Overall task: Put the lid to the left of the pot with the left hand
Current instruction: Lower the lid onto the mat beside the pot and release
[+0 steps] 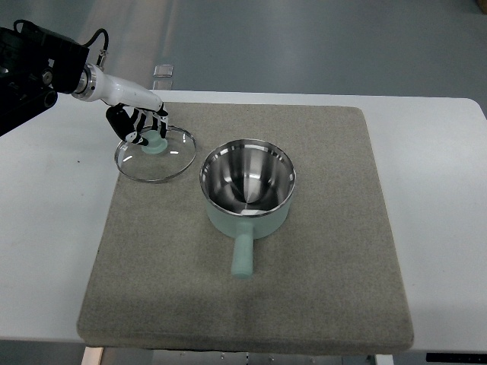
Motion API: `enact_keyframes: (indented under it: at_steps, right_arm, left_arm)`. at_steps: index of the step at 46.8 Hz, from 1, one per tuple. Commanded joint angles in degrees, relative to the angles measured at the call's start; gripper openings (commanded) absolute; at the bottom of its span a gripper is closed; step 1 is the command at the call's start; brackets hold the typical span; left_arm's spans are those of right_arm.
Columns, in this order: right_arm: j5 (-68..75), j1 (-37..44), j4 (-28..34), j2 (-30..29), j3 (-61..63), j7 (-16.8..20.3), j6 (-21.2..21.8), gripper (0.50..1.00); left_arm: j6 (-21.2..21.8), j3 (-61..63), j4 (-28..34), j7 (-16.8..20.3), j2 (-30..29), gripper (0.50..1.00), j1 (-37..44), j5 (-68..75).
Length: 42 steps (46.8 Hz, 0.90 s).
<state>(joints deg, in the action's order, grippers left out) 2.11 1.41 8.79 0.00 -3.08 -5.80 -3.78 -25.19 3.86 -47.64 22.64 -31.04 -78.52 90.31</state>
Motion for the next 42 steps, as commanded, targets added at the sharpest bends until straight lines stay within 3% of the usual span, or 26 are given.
enact_keyframes:
  at_steps: [1,35,36,39,42]
  right_arm:
    - [0.0,0.0,0.0,0.0,0.0,0.0,0.0,0.923]
    - [0.0,0.0,0.0,0.0,0.0,0.0,0.0,0.921]
    - [0.0,0.0,0.0,0.0,0.0,0.0,0.0,0.921]
    - [0.0,0.0,0.0,0.0,0.0,0.0,0.0,0.921]
    - [0.0,0.0,0.0,0.0,0.0,0.0,0.0,0.921]
  left_arm:
    - [0.8,0.3,0.6,-0.1,0.5,0.500,0.6,0.0]
    - [2.3,0.3,0.6,-0.1,1.1,0.500,1.3,0.1]
    - [2.3,0.3,0.5,-0.1,1.1,0.514,1.3,0.2]
    - [3.4,0.4,0.6,-0.1,1.2,0.694,1.3,0.7]
    - [4.4,0.5,0.6,-0.1,1.2,0.746,1.3,0.7]
